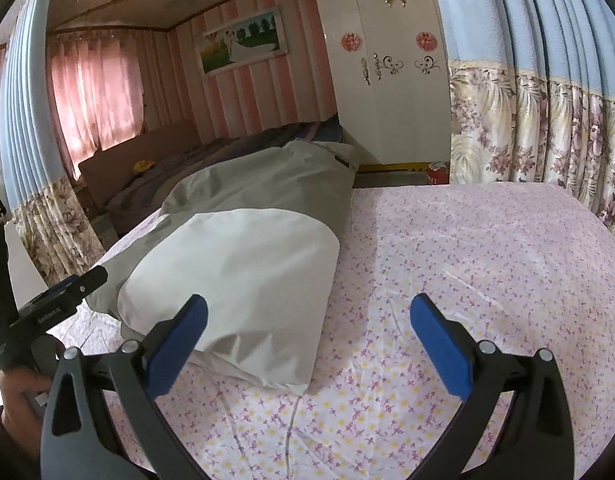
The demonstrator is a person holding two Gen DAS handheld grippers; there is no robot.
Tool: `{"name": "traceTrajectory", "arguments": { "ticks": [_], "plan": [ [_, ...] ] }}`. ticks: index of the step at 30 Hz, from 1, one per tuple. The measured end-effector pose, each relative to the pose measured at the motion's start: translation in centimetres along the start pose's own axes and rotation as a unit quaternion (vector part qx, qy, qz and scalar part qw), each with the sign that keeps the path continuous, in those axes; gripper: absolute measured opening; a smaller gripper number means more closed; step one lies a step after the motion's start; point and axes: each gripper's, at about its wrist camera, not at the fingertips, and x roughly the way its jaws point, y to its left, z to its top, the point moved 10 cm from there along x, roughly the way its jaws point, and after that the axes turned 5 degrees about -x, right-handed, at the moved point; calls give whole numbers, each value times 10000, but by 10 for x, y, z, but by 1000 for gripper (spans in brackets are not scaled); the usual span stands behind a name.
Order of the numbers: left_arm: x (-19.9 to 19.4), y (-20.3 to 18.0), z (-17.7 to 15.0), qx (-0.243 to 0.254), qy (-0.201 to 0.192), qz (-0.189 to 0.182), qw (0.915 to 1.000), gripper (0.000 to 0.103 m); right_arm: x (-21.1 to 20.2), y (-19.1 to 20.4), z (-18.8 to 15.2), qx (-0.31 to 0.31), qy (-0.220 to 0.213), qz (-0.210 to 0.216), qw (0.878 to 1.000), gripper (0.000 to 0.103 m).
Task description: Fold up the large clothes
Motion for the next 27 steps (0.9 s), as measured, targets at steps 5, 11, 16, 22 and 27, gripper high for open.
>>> {"name": "traceTrajectory", "arguments": {
  "ticks": [5, 11, 16, 22, 27],
  "plan": [
    [-2, -2, 6, 154, -14, 2, 9999, 100, 1, 3, 4, -202, -28, -160, 9997, 101],
    [-10, 11, 38, -301, -11, -283, 9991, 100, 9, 6, 12, -346, 137, -211, 9991, 101],
    [6, -10, 63, 92, 233, -332, 9991, 100, 19, 13, 41, -480, 239, -225, 9983, 101],
    [64, -27, 60, 250, 921, -312, 9949, 100, 66, 1, 49, -399, 651, -418, 9962, 101],
    [93, -21, 29, 132, 1309, -302, 9908, 100, 107, -6, 25, -294, 1189, -334, 9919, 101]
  ]
}}
